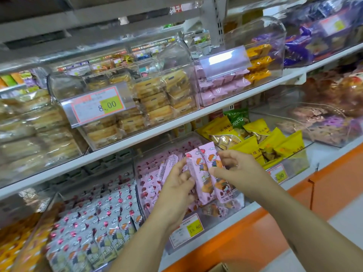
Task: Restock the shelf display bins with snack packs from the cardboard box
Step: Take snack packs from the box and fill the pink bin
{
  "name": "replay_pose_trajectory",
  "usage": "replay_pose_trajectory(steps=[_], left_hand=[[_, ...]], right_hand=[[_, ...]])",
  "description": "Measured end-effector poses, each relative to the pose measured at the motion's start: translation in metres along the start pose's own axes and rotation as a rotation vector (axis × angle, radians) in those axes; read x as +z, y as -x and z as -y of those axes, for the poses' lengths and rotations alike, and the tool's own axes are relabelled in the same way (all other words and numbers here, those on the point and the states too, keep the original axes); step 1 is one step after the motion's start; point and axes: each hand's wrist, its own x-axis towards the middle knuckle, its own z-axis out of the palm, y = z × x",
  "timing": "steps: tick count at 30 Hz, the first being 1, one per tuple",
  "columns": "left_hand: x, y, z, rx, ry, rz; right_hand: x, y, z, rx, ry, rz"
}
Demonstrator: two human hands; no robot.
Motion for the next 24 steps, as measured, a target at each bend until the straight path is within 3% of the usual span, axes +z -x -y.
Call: replay_pose_trajectory(steps=[5, 9, 13, 20, 24], left_hand=[[0.002, 0.000, 0.002, 0.008, -0.144, -0.043], [0.006, 0.008, -0.006, 0.128, -0.383, -0.011], [-0.004, 0.013, -0.008, 0.248, -0.600, -0.231], [-0.033, 0.036, -0.011, 0.192, -0.832, -0.383], [-0.037, 0.037, -0.005, 0.115, -1.122, -0.324]], right_hand=[[0.004, -0.001, -0.002, 0.003, 0.042, 0.005], [0.007, -0.001, -0.002, -0.075, 0.067, -0.023], [0.005, -0.002, -0.005, -0.156, 0.142, -0.140], [0.009, -0.002, -0.025, -0.103, 0.591, -0.112], [0.011, -0.005, -0.030, -0.092, 0.681, -0.137]])
